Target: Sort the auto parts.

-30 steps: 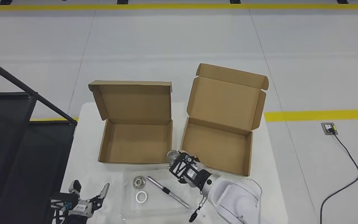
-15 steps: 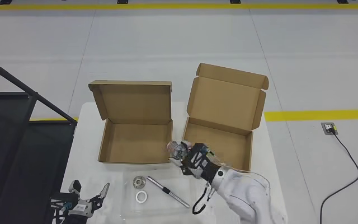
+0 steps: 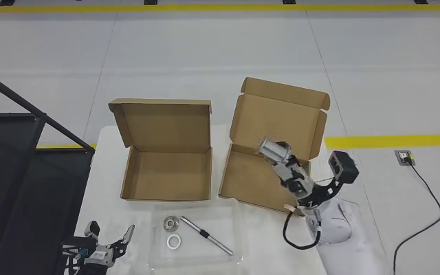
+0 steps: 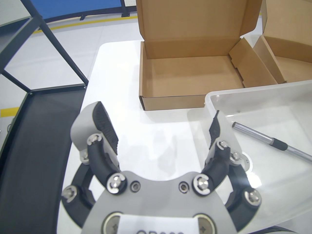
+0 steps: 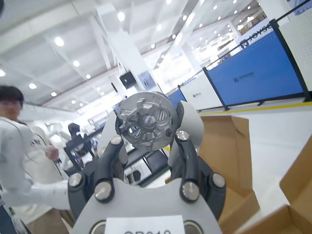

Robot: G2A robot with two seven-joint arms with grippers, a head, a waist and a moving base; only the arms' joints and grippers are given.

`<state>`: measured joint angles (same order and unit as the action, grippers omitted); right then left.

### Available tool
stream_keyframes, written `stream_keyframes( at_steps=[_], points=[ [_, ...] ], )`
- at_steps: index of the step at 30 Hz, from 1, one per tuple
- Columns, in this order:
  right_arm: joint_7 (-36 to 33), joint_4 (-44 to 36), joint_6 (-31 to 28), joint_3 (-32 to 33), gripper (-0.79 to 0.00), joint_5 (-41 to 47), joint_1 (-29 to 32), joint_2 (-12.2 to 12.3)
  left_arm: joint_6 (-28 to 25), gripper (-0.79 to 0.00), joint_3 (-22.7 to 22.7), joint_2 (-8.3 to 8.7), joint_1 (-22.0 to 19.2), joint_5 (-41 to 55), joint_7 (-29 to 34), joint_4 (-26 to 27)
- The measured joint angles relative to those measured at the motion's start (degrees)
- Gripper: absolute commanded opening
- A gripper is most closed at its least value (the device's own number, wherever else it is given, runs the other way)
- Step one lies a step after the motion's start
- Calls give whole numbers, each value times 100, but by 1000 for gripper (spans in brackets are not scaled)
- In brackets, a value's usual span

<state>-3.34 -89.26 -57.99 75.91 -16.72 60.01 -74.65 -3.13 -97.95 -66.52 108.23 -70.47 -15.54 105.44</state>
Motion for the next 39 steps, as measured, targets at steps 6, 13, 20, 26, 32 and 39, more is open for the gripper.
stream_keyframes(
  at_steps=[6,13,20,26,32,39],
  points=[
    [-1434,139,-1,-123,-785,1405,-243,341,0,0,0,0,0,0,0,0],
    [-3283,1263,123,-174,-785,433,-859,551,0,0,0,0,0,0,0,0],
    [-3230,1566,2650,-889,-785,-2101,-1244,419,0,0,0,0,0,0,0,0],
    [-3458,2256,3933,-1662,-785,-2791,-1872,211,0,0,0,0,0,0,0,0],
    [-3483,2509,4476,-1959,-785,-3212,-2125,120,0,0,0,0,0,0,0,0],
    [-3670,2591,4919,-2169,-215,-3507,-2223,44,0,0,0,0,0,0,0,0]
  ],
)
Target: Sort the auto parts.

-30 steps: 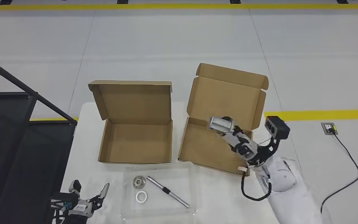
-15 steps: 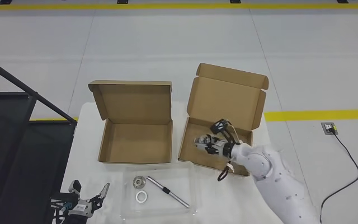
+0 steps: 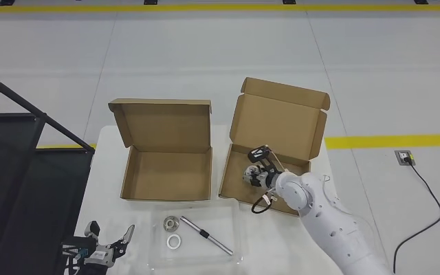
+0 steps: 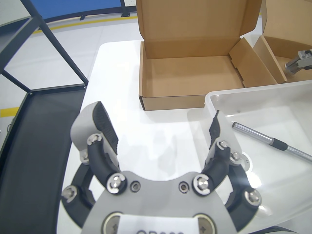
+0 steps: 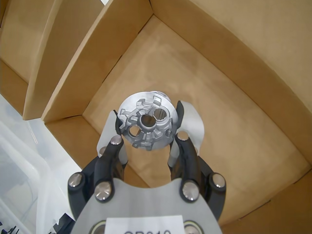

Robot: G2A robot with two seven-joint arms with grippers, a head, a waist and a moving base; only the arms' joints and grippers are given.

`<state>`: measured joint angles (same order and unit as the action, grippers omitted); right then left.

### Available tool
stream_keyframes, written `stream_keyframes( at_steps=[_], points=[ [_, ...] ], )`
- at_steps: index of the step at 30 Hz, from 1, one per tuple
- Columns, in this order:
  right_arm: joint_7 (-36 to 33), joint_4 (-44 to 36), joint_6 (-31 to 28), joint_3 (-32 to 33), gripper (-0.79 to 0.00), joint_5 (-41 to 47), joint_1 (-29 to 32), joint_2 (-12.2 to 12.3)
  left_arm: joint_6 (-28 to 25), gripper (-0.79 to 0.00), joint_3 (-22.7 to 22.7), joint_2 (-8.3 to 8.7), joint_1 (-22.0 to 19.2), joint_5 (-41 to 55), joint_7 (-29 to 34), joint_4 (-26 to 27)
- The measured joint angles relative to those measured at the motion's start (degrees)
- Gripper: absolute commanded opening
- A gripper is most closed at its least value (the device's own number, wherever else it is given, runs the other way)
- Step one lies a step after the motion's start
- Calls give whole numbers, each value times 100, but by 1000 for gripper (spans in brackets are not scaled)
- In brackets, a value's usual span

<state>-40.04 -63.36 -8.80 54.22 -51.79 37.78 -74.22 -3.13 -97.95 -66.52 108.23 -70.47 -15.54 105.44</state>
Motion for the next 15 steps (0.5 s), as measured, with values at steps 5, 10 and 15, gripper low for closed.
stream_keyframes(
  at_steps=[5,10,15],
  points=[
    [57,59,-6,-33,0,3,-38,-36,0,0,0,0,0,0,0,0],
    [-30,-118,-24,15,0,-67,21,-21,0,0,0,0,0,0,0,0],
    [-76,-518,-68,129,0,-142,128,16,0,0,0,0,0,0,0,0]
  ],
)
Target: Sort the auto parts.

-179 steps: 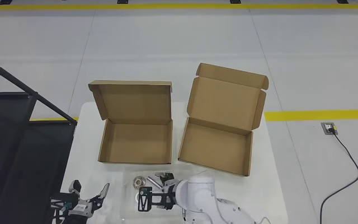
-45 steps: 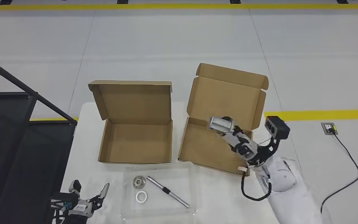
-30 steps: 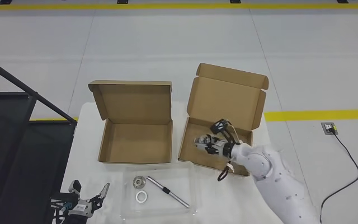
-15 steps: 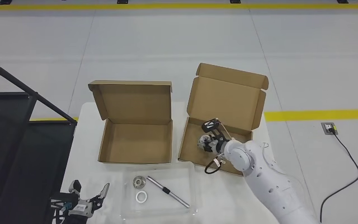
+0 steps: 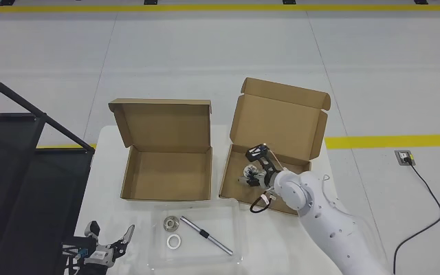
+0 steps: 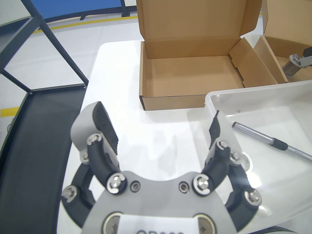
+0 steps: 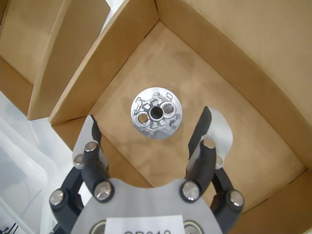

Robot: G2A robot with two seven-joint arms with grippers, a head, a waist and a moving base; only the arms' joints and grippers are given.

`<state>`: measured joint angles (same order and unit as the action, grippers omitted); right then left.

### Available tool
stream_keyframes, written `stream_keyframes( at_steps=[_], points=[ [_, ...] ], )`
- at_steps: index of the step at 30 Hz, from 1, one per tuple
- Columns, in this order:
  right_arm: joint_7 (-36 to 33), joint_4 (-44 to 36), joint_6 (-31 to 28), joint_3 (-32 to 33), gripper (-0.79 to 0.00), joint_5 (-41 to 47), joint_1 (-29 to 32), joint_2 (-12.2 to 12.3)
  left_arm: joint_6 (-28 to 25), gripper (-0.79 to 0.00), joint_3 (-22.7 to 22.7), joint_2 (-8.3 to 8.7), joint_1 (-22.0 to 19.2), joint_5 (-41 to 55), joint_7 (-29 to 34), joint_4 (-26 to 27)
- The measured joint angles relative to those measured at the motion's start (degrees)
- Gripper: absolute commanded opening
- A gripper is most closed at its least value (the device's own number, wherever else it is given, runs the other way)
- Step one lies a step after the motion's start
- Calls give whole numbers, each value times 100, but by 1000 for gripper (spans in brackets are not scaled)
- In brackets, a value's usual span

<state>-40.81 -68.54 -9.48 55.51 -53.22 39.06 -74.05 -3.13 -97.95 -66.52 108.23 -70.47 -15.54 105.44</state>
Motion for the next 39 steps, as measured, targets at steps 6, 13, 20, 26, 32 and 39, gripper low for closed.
stream_keyframes(
  at_steps=[6,13,20,26,32,39],
  points=[
    [-3,-1621,-608,197,0,-121,801,154,0,0,0,0,0,0,0,0],
    [-638,-3739,-906,-357,0,-893,1880,246,0,0,0,0,0,0,0,0],
    [-929,-3380,-661,-1302,0,-1023,1524,8,-2,0,-10,-3,-17,24,16,-15],
    [-907,-2033,-90,-2111,-22,-901,697,-432,-54,0,-164,-29,31,301,-144,-151],
    [-915,-1116,373,-2880,-302,-1380,230,-859,-136,0,-250,-43,80,468,-166,-176],
    [-1226,-765,1099,-3298,-403,-2059,193,-1182,-133,0,-248,-43,79,464,-166,-175]
  ],
)
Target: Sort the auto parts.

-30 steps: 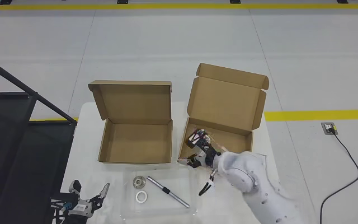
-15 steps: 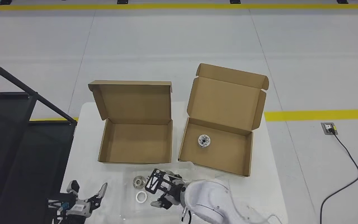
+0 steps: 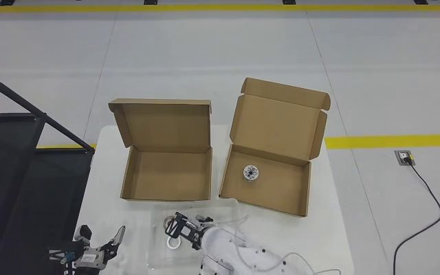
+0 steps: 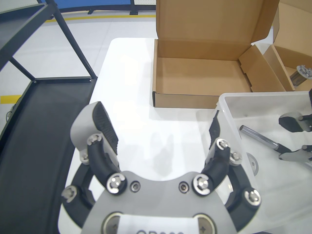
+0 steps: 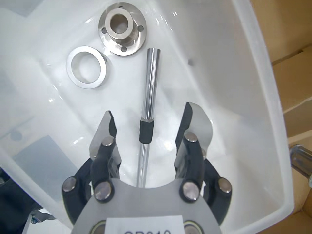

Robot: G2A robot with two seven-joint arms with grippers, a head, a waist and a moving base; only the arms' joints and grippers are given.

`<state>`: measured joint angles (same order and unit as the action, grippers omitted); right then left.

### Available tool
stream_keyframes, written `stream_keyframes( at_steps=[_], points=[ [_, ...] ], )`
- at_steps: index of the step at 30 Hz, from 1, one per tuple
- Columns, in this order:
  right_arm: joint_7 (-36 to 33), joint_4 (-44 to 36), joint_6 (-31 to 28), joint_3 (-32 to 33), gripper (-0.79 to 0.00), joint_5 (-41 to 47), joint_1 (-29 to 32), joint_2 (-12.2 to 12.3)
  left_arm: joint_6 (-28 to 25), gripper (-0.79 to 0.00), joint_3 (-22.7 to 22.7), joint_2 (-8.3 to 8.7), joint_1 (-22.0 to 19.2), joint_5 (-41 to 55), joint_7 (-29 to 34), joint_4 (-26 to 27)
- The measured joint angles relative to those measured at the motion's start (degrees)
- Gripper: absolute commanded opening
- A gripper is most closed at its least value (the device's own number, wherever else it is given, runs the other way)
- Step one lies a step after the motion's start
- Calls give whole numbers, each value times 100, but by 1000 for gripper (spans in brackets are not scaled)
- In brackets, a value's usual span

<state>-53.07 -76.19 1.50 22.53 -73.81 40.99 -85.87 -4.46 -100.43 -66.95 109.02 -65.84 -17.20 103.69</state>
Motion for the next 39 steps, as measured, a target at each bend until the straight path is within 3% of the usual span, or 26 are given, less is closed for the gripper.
stream_keyframes(
  at_steps=[8,13,22,26,34,39],
  points=[
    [-214,199,209,-27,-409,-307,89,-195,0,0,0,0,0,0,0,0],
    [-306,276,133,121,-483,-289,142,-241,0,0,0,0,0,0,0,0],
    [-349,400,-20,327,-419,-344,241,-318,0,0,0,0,0,0,0,0],
    [-377,388,-45,406,-474,-419,311,-343,0,0,0,0,0,0,0,0],
    [-397,386,-143,592,-468,-499,449,-368,0,0,0,0,0,0,0,0],
    [-419,421,-213,707,-508,-543,517,-385,0,0,0,0,0,0,0,0]
  ],
)
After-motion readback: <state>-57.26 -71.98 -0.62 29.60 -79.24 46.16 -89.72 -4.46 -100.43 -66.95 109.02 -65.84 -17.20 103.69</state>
